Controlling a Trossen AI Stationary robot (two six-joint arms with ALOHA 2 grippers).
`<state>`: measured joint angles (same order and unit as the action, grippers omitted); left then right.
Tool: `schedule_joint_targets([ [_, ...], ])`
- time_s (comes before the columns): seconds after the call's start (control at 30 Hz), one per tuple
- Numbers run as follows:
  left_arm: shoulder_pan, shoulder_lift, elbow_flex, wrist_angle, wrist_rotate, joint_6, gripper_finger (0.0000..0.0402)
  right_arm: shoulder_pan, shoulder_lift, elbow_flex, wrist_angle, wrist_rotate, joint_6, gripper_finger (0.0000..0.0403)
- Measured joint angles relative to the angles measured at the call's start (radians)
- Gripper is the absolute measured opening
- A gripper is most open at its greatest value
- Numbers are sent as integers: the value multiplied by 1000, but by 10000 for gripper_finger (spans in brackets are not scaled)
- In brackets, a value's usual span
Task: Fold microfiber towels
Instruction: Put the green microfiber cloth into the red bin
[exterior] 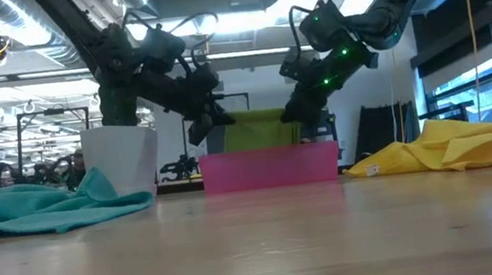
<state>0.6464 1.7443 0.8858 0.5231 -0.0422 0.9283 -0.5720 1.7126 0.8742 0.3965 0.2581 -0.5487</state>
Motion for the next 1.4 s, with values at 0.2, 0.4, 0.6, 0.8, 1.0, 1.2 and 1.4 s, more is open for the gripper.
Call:
schedule_joint_targets([
  [0.2,5,1,0,-5,4,12,0,0,0,0,-7,1,-14,12],
  [0.4,3,57,1,-10,8,34,14,-1,2,-2,-49,-52,-14,12],
  [0.6,-5,87,-4,-39,-78,16,61,-1,2,-5,-137,-31,-14,12],
  [0.8,-36,77,-2,-44,-117,23,90,7,2,-5,-245,-63,-14,12],
  [1.0,-60,38,-2,-45,-109,15,101,12,2,-4,-295,-194,-13,24],
  [1.2,-70,-11,0,-76,-95,-18,102,12,2,-3,-336,-301,-7,105],
  [1.4,-77,-59,0,-156,-74,-98,102,34,-15,-2,-371,-301,2,184],
])
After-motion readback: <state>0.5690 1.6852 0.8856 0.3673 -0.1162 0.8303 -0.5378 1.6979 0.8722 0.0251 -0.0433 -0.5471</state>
